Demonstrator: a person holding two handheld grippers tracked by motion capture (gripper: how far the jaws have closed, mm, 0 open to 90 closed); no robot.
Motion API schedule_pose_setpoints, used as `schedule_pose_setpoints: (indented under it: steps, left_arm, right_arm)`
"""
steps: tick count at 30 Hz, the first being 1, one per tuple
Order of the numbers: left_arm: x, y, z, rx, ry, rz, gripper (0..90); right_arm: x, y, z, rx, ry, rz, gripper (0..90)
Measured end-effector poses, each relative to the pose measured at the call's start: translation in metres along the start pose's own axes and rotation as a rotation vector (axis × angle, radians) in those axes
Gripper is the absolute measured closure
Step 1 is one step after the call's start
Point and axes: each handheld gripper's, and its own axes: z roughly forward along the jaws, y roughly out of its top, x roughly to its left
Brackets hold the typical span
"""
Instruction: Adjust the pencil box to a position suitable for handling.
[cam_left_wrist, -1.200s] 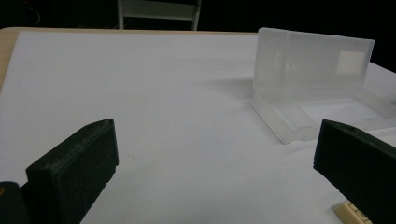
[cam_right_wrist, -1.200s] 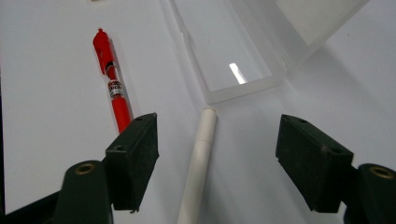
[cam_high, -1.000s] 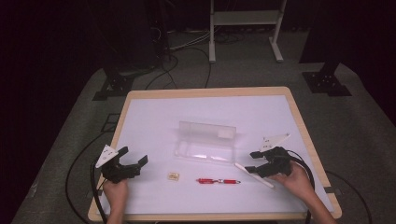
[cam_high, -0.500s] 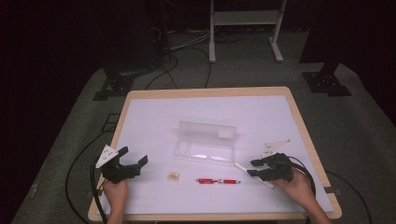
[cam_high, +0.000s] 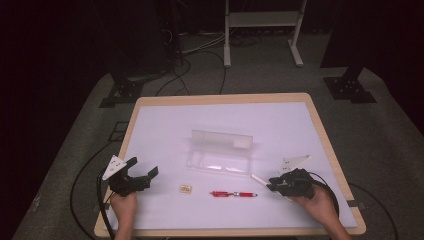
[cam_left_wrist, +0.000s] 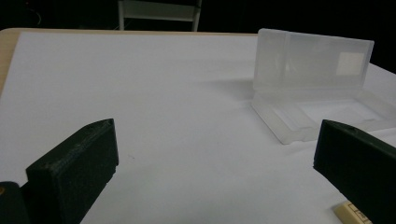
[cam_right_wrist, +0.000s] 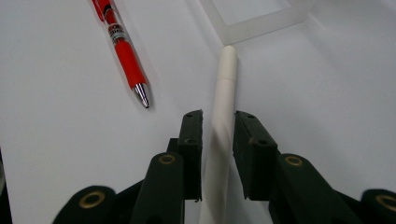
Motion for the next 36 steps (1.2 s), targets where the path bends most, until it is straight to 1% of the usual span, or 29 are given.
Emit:
schedule_pose_setpoints:
  steps: [2,6,15,18,20,22,31,32,36]
  left_arm:
    - [0.0,0.0,0.0,0.0,0.0,-0.001,0.0]
    - [0.0001,0.0,0.0,0.0,0.0,-0.001,0.0]
    - [0.0001,0.0,-0.0002,-0.001,-0.001,-0.004,0.0]
    - [0.0001,-0.0001,-0.0004,-0.002,-0.002,-0.003,0.0]
    - [0.0002,-0.0001,-0.0004,-0.002,-0.002,-0.005,0.0]
    - [0.0002,-0.0001,-0.0004,-0.003,-0.001,-0.004,0.0]
    - [0.0003,-0.0001,-0.0005,-0.002,-0.002,-0.005,0.0]
    - [0.0003,-0.0001,-0.0005,-0.002,-0.002,-0.005,0.0]
    - [0.0004,-0.0001,-0.0005,-0.002,-0.002,-0.006,0.0]
  right_arm:
    - [0.0007,-0.0004,0.0006,0.007,-0.004,-0.009,74.8]
    - [0.002,-0.0007,0.0007,0.017,-0.007,-0.01,77.6]
    - [0.0018,-0.0018,0.0017,0.02,-0.008,-0.002,77.5]
    - [0.0015,-0.0021,0.003,0.019,-0.009,-0.009,77.1]
    - [0.0013,-0.0025,0.0035,0.025,-0.005,0.005,77.0]
    - [0.0009,-0.0034,0.004,0.022,-0.006,0.001,77.0]
    - [0.0003,-0.0036,0.0042,0.023,0.001,0.029,77.1]
    - [0.0,-0.0036,0.0042,0.025,0.002,0.021,77.4]
    - [-0.0008,-0.0034,0.0036,0.03,0.02,0.031,78.1]
